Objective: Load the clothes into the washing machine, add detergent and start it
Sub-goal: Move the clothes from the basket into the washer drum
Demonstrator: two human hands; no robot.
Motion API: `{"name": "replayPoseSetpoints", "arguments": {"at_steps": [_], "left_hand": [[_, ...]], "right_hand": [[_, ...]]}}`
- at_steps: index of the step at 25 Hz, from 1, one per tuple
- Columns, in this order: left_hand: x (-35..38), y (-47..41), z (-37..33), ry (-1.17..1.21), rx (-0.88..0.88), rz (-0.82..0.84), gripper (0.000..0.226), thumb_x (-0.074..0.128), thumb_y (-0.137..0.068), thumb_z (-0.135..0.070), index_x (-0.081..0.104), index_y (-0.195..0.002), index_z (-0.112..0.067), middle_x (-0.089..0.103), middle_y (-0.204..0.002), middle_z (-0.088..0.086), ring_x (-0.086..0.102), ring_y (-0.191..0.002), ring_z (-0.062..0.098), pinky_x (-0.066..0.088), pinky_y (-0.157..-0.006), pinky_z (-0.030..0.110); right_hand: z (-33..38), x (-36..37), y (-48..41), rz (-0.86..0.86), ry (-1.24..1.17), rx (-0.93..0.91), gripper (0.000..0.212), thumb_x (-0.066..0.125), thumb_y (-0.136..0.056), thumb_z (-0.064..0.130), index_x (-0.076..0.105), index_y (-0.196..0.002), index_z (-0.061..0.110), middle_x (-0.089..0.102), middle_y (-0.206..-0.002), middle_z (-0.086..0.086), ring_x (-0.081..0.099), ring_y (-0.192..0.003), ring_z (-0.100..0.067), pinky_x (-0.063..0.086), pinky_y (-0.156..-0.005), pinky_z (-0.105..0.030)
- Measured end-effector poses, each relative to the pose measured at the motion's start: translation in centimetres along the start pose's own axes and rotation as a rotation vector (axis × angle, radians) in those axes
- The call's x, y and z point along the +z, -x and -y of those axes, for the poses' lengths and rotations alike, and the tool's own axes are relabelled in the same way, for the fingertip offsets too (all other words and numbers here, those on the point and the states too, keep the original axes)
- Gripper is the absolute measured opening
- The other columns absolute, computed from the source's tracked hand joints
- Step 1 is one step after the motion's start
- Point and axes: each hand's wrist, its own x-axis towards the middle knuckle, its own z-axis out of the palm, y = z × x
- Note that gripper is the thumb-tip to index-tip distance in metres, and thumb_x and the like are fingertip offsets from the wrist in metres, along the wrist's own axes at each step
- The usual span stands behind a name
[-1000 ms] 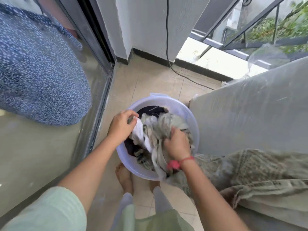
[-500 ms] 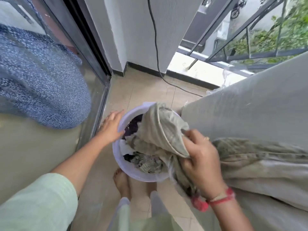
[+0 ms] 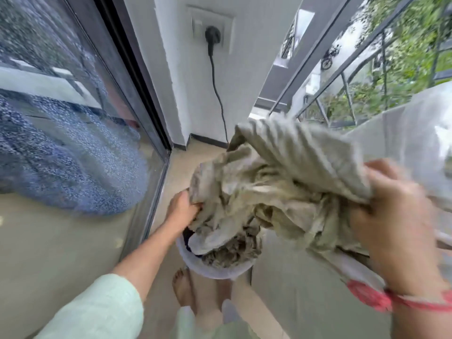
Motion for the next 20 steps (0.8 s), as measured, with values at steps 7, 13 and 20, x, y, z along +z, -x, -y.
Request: {"name": "replayPoseSetpoints", "arguments": {"at_steps": [7, 13, 20], "left_hand": [[-4.2, 1.9, 1.6, -0.129, 0.148, -0.137, 0.035, 0.056, -0.075, 0.008, 0.066, -0.102, -0.012, 0.069, -0.076, 0.007, 0.066, -0.07, 0.018, 0.044, -0.058, 0.021], [-1.6, 10.5, -10.2, 0.238, 0.735, -0.286, 0.022, 0.061, -0.077, -0.011, 0.06, -0.097, -0.021, 0.066, -0.071, -0.003, 0.06, -0.061, 0.01, 0.046, -0.052, 0.022], [1.9, 5.1, 1.3, -0.632, 0.518, -0.295, 0.027, 0.068, -0.062, -0.012, 0.062, -0.087, -0.018, 0.066, -0.065, 0.002, 0.063, -0.049, 0.028, 0.046, -0.04, 0.03]], "right_hand": [[-1.2, 7.3, 2.2, 0.201, 0.174, 0.07, 0.039, 0.059, -0.053, -0.004, 0.071, -0.084, 0.017, 0.066, -0.098, -0.004, 0.054, -0.082, -0.034, 0.044, -0.062, -0.035], [-1.5, -0.1, 1.2, -0.223, -0.072, 0.14, 0.038, 0.056, -0.07, -0.001, 0.07, -0.097, 0.021, 0.062, -0.109, -0.01, 0.053, -0.102, -0.033, 0.044, -0.086, -0.047], [-2.1, 8.2, 3.4, 0.119, 0.231, -0.028, 0.049, 0.062, -0.057, -0.004, 0.067, -0.1, 0.019, 0.062, -0.108, -0.012, 0.056, -0.088, -0.037, 0.049, -0.074, -0.043]]}}
